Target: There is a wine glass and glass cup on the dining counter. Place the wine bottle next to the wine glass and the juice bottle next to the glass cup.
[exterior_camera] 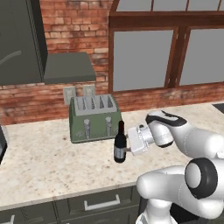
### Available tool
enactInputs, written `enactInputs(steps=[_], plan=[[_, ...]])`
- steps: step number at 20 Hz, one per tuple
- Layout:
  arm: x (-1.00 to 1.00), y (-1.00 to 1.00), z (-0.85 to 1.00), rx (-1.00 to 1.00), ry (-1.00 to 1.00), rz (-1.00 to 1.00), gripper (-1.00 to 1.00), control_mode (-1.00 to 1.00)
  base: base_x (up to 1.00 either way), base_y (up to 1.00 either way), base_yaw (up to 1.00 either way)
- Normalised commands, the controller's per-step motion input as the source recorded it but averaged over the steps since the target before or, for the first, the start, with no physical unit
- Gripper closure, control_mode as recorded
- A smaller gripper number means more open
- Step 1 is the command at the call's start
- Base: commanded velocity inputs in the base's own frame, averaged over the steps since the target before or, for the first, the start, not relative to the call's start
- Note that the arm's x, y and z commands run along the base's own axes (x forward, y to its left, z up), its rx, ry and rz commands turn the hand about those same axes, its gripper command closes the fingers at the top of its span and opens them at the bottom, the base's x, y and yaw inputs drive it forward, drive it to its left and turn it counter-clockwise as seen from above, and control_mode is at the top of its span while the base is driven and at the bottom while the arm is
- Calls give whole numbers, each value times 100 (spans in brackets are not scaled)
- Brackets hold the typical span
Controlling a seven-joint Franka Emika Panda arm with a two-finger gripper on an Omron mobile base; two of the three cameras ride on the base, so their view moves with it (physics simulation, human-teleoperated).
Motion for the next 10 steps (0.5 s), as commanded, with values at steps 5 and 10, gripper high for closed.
enactInputs(steps=[5,10], plan=[[6,14,-4,3,0,0,-100,-100,0,0,0],[0,18,-5,3,0,0,-100,-100,0,0,0]])
